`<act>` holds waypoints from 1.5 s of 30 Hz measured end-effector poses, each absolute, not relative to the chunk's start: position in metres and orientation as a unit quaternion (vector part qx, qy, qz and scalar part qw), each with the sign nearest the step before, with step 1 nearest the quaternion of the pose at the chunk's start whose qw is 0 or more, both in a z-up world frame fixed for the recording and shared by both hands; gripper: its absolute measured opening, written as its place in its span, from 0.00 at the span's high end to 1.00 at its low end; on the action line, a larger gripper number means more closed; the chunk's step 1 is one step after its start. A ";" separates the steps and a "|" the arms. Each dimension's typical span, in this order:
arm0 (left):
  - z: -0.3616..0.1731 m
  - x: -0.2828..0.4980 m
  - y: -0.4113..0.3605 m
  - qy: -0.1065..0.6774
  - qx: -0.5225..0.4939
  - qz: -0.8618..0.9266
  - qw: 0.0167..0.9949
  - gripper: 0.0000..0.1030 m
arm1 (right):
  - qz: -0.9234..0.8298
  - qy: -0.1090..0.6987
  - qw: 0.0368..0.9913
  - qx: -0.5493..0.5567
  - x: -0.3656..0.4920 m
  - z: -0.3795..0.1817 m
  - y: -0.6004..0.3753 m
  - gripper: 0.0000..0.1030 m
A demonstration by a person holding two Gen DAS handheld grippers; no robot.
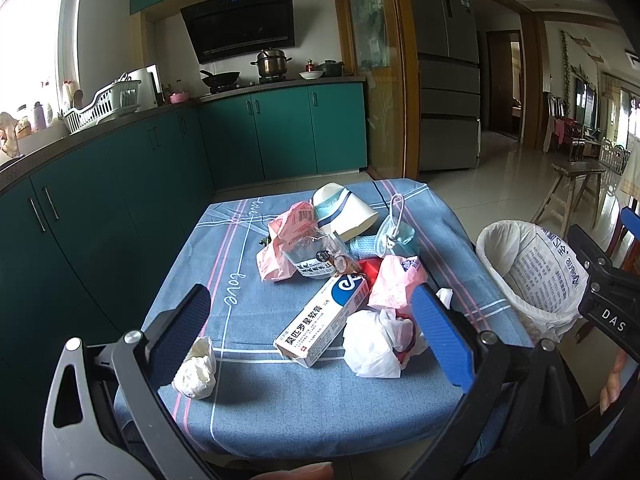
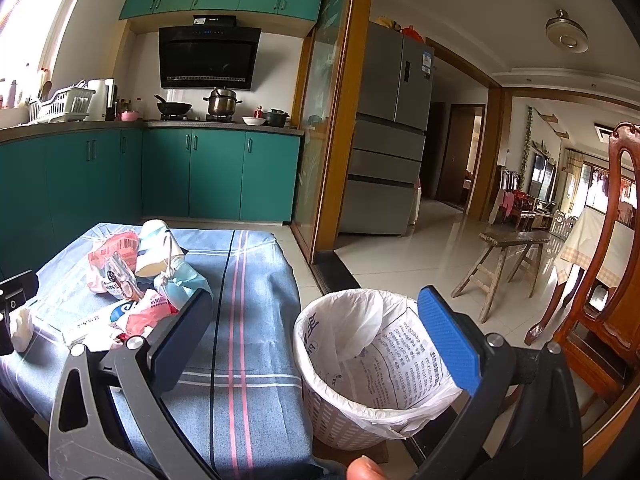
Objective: Collect trash
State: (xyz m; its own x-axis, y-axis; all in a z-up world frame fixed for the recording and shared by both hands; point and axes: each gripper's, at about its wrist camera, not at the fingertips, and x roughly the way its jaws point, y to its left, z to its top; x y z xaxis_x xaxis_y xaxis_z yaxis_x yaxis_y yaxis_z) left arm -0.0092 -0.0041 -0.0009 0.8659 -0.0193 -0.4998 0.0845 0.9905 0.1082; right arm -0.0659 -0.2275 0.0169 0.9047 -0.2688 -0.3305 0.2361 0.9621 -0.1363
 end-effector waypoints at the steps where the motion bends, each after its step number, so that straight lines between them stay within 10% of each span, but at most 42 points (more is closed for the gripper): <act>1: -0.001 -0.009 -0.004 0.257 0.063 -0.027 0.964 0.03 | -0.129 0.176 0.975 -0.046 -0.067 0.017 -0.228 0.03; 30: -0.005 -0.005 -0.001 0.261 0.067 -0.017 0.963 0.03 | -0.122 0.186 0.974 -0.040 -0.062 0.013 -0.229 0.03; 45: -0.065 0.011 0.110 0.355 0.037 0.086 0.930 0.03 | 0.142 0.326 0.934 0.027 -0.010 -0.054 -0.159 0.03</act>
State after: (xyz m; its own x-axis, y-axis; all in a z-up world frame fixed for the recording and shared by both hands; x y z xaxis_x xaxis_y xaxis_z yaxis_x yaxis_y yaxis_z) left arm 0.0105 0.1104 -0.0649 0.7326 0.1863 -0.6546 -0.1337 0.9825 0.1300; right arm -0.0095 -0.1594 -0.0539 0.7466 0.2832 -0.6020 -0.2486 0.9581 0.1425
